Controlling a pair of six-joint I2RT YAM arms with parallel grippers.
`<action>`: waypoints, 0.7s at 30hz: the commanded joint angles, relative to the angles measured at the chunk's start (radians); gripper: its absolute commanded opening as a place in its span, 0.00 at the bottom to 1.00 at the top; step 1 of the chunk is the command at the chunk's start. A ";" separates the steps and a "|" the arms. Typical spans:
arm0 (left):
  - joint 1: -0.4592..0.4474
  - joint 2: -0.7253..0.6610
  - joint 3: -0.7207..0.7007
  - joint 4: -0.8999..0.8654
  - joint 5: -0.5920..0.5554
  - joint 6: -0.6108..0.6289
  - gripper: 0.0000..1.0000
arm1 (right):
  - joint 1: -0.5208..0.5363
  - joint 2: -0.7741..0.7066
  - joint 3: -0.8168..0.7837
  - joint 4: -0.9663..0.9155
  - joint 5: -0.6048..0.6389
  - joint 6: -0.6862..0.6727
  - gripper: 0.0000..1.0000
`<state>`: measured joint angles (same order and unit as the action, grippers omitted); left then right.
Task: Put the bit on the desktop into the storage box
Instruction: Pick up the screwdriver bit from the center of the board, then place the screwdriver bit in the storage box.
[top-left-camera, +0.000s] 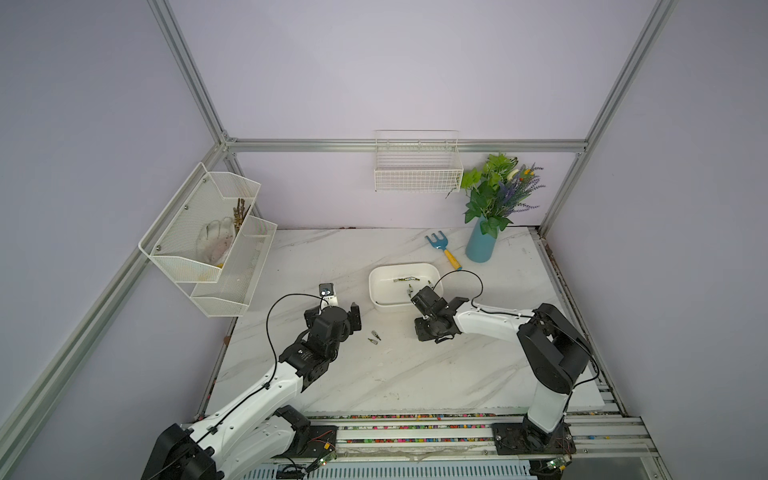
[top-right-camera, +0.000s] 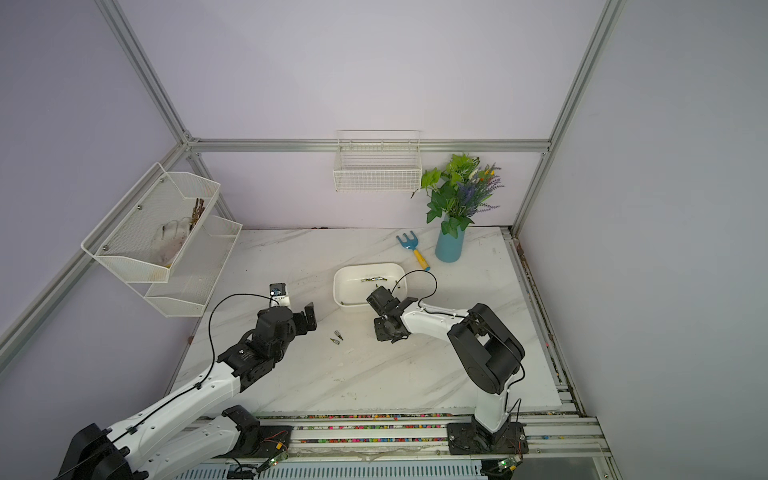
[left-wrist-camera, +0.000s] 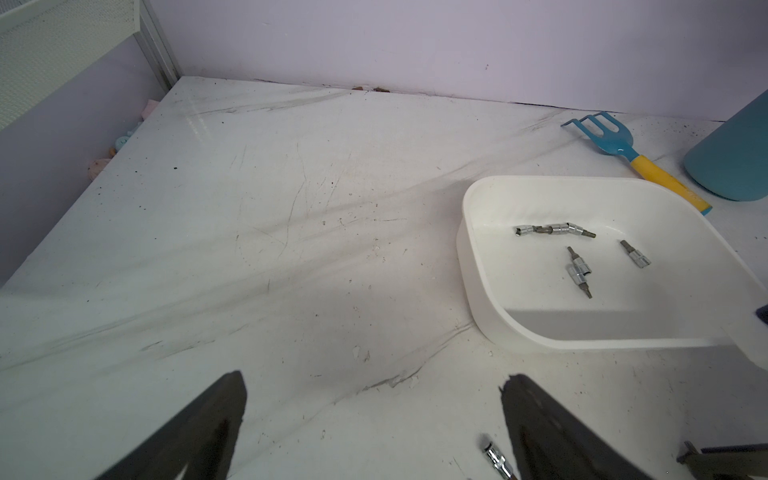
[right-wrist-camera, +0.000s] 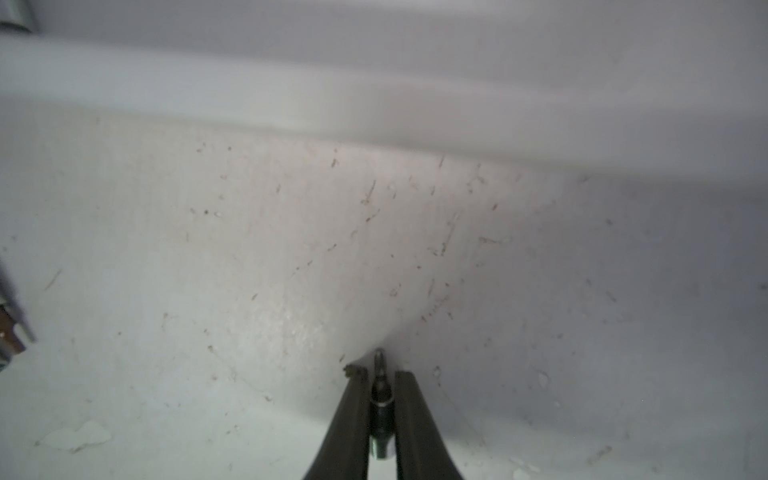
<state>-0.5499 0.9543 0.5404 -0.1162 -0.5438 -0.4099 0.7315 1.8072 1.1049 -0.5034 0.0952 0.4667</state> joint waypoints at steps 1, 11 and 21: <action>0.007 -0.019 -0.014 0.042 -0.010 -0.010 1.00 | 0.003 -0.071 0.004 -0.050 0.027 -0.005 0.16; 0.007 -0.033 -0.019 0.049 -0.005 -0.009 1.00 | -0.005 -0.148 0.093 -0.010 0.055 -0.015 0.16; 0.007 -0.028 -0.018 0.050 0.013 -0.006 1.00 | -0.049 -0.025 0.262 0.130 0.086 -0.020 0.17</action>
<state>-0.5499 0.9375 0.5232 -0.1101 -0.5369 -0.4095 0.7006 1.7279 1.3304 -0.4438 0.1673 0.4618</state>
